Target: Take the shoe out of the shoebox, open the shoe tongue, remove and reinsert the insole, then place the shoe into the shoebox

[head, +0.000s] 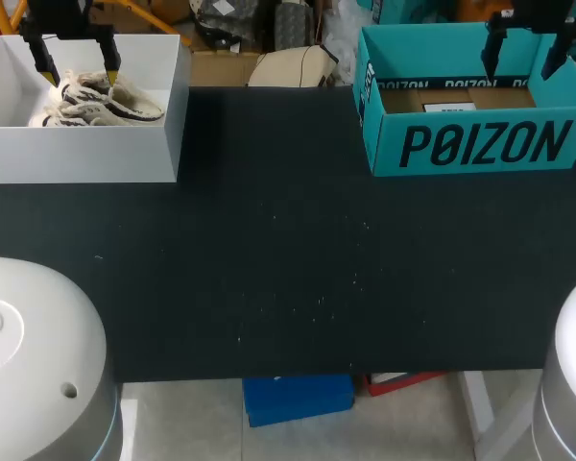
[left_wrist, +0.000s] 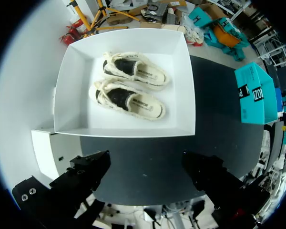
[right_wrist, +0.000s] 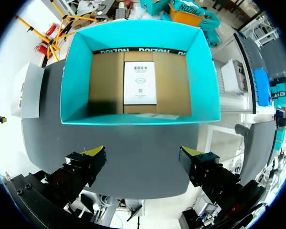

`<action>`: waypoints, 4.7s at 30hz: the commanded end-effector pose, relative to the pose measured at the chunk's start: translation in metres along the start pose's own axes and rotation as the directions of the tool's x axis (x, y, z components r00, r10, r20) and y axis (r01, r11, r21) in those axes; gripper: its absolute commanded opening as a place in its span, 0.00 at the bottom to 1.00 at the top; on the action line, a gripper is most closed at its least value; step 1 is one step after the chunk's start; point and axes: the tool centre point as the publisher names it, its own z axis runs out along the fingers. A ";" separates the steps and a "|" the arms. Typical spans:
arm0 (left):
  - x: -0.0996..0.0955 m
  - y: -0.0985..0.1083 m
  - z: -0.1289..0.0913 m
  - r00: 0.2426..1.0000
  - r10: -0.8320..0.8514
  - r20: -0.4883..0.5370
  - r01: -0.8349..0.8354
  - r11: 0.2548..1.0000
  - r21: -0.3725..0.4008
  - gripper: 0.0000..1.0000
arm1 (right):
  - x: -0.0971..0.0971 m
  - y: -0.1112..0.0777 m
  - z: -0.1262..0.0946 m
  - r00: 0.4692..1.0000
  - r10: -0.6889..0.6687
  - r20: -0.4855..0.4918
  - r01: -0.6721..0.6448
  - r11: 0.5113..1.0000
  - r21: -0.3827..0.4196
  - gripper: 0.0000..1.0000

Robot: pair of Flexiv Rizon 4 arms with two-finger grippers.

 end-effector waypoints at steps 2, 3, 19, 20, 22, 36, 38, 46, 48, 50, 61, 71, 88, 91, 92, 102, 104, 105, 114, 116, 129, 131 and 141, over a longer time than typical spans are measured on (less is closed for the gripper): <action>0.000 0.000 0.000 1.000 0.000 0.000 0.000 1.000 0.000 1.00 | 0.000 0.000 0.000 1.000 0.000 0.000 0.000 1.000 0.000 1.00; 0.000 0.000 0.000 1.000 0.000 0.000 0.000 1.000 0.000 1.00 | 0.000 0.000 0.000 1.000 0.000 0.000 0.000 1.000 0.000 1.00; -0.004 0.015 -0.015 0.095 0.942 0.321 -0.993 0.114 -0.043 1.00 | 0.000 0.000 0.000 1.000 0.000 0.000 0.000 1.000 0.000 1.00; -0.004 0.015 -0.015 0.063 0.943 0.326 -0.995 0.084 -0.049 1.00 | 0.000 0.000 0.000 1.000 0.000 0.000 0.000 1.000 0.000 1.00; -0.004 0.015 -0.015 -0.001 0.942 0.336 -0.998 0.021 -0.062 1.00 | 0.000 0.000 0.000 1.000 0.000 0.000 0.000 1.000 0.000 1.00; -0.004 0.015 -0.015 -0.288 0.883 0.370 -0.957 -0.256 -0.133 1.00 | 0.000 0.000 0.000 1.000 0.000 0.000 0.000 1.000 0.000 1.00; -0.008 0.013 -0.015 -0.310 0.880 0.359 -0.951 -0.287 -0.118 1.00 | 0.000 0.000 0.000 1.000 0.000 0.000 0.000 1.000 0.000 1.00; -0.039 -0.019 -0.003 -0.476 0.855 0.207 -0.878 -0.477 -0.051 1.00 | 0.000 0.000 0.000 1.000 0.000 0.000 0.000 1.000 0.000 1.00; -0.043 -0.026 0.002 -0.527 0.830 0.182 -0.847 -0.531 -0.034 0.89 | 0.000 0.000 0.000 1.000 0.000 0.000 0.000 1.000 0.000 1.00; -0.045 -0.030 0.006 -0.581 0.801 0.148 -0.813 -0.580 -0.054 0.75 | 0.000 0.000 0.000 1.000 0.000 0.000 0.000 1.000 0.000 1.00; -0.051 -0.067 0.041 -0.692 0.720 0.054 -0.721 -0.686 -0.100 0.57 | 0.000 0.000 0.000 1.000 0.000 0.000 0.000 1.000 0.000 1.00; -0.054 -0.099 0.077 -0.700 0.714 0.026 -0.712 -0.693 -0.113 0.56 | 0.000 0.000 0.000 1.000 0.000 0.000 0.000 1.000 0.000 1.00; -0.037 -0.115 0.121 -0.509 0.859 0.061 -0.861 -0.506 -0.055 0.46 | 0.000 0.000 0.000 1.000 0.000 0.000 0.000 1.000 0.000 1.00; -0.041 -0.116 0.127 -0.483 0.873 0.060 -0.875 -0.481 -0.049 0.47 | 0.000 0.000 0.000 1.000 0.000 0.000 0.000 1.000 0.000 1.00; -0.041 -0.116 0.129 -0.472 0.880 0.057 -0.881 -0.470 -0.051 0.47 | 0.000 0.000 0.000 1.000 0.000 0.000 0.000 1.000 0.000 1.00; -0.045 -0.117 0.154 -0.416 0.908 0.055 -0.910 -0.414 -0.035 0.47 | 0.000 0.000 0.000 1.000 0.000 0.000 0.000 1.000 0.000 1.00; -0.046 -0.119 0.159 -0.398 0.916 0.055 -0.917 -0.396 -0.039 0.45 | 0.000 0.000 0.000 1.000 0.000 0.000 0.000 1.000 0.000 1.00; -0.047 -0.120 0.161 -0.394 0.917 0.056 -0.919 -0.392 -0.036 0.45 | 0.000 0.000 0.000 1.000 0.000 0.000 0.000 1.000 0.000 1.00; -0.051 -0.130 0.176 -0.355 0.933 0.053 -0.935 -0.354 -0.027 0.42 | 0.000 0.000 0.000 1.000 0.000 0.000 0.000 1.000 0.000 1.00; -0.052 -0.132 0.179 -0.349 0.936 0.052 -0.937 -0.348 -0.026 0.38 | 0.000 0.000 0.000 1.000 0.000 0.000 0.000 1.000 0.000 1.00; -0.057 -0.140 0.195 -0.330 0.943 0.035 -0.944 -0.329 -0.034 0.37 | 0.000 0.000 0.000 1.000 0.000 0.000 0.000 1.000 0.000 1.00; -0.058 -0.142 0.198 -0.327 0.944 0.032 -0.945 -0.326 -0.035 0.37 | 0.000 0.000 0.000 1.000 0.000 0.000 0.000 1.000 0.000 1.00; -0.059 -0.142 0.205 -0.325 0.945 0.016 -0.945 -0.325 -0.035 0.32 | 0.000 0.000 0.000 1.000 0.000 0.000 0.000 1.000 0.000 1.00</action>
